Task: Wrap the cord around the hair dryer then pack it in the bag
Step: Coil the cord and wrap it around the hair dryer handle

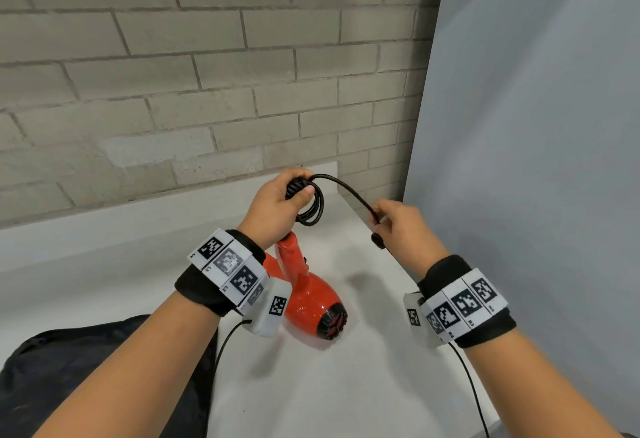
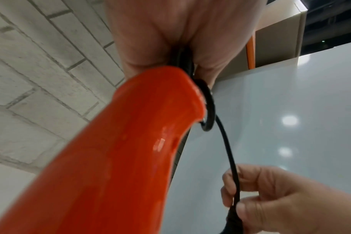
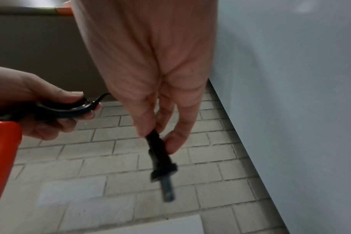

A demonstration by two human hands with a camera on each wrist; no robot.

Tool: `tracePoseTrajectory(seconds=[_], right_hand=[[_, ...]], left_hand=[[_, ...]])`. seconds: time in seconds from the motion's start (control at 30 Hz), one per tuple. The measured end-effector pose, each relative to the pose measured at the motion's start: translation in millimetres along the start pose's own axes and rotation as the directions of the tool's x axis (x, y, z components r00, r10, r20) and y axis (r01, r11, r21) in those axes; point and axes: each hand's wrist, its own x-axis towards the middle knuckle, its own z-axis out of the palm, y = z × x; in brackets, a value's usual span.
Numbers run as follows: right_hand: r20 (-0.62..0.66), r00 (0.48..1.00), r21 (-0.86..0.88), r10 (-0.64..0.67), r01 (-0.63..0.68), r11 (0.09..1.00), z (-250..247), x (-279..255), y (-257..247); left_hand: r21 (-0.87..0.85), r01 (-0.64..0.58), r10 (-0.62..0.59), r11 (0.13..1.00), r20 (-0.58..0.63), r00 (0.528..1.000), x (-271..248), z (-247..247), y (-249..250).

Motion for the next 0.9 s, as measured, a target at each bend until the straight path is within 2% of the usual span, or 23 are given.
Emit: tracePoseTrajectory(seconds=[0.07,0.17,0.23,0.3,0.37,0.53,0.7,0.77,0.83,0.9], right_hand=[[-0.049,0.999,0.18,-0.019,0.027,0.983,-4.8,-1.1,-10.5],[-0.158,0.98,0.499,-0.119,0.183,0.847,-8.2,-3.8,-36.0],[-0.205,0.97,0.589,-0.13,0.228,0.775,-1.3,-4.1,-48.2],[-0.258,0.96,0.59,-0.109,0.246,0.769,8.9,-3.0,-54.6],[-0.316,0.943,0.534,-0.108,0.27,0.801,18.1,-2.9,-57.2],[-0.43,0.886,0.344,-0.172,0.337,0.877,30.6,-0.6,-57.7],[-0.46,0.862,0.122,-0.213,0.299,0.947,48.9,2.1,-53.5],[-0.496,0.857,0.147,-0.139,0.24,0.96,50.7,7.0,-50.8],[-0.447,0.891,0.296,-0.082,0.234,0.926,49.7,14.5,-47.5],[-0.246,0.961,0.422,-0.128,0.225,0.878,47.5,18.6,-48.5]], left_hand=[[-0.025,0.008,-0.008,1.0,-0.004,1.0,-0.1,1.6,1.0],[-0.112,0.031,-0.032,0.993,-0.003,0.999,-0.7,4.1,4.1],[-0.181,0.038,-0.034,0.983,0.025,0.999,-1.9,6.4,7.5],[-0.249,0.054,-0.042,0.967,0.054,0.998,-3.5,9.4,10.7],[-0.307,0.077,-0.056,0.949,0.076,0.996,-4.8,11.3,13.5],[-0.336,0.126,-0.089,0.933,0.122,0.988,-5.2,12.4,16.6],[-0.298,0.122,-0.079,0.947,0.153,0.985,-6.2,14.7,14.8],[-0.295,0.095,-0.047,0.951,0.166,0.985,-7.6,15.6,15.3],[-0.29,0.062,-0.008,0.955,0.183,0.983,-8.6,13.6,14.7],[-0.253,0.01,0.045,0.967,0.212,0.976,-9.5,10.2,12.5]])
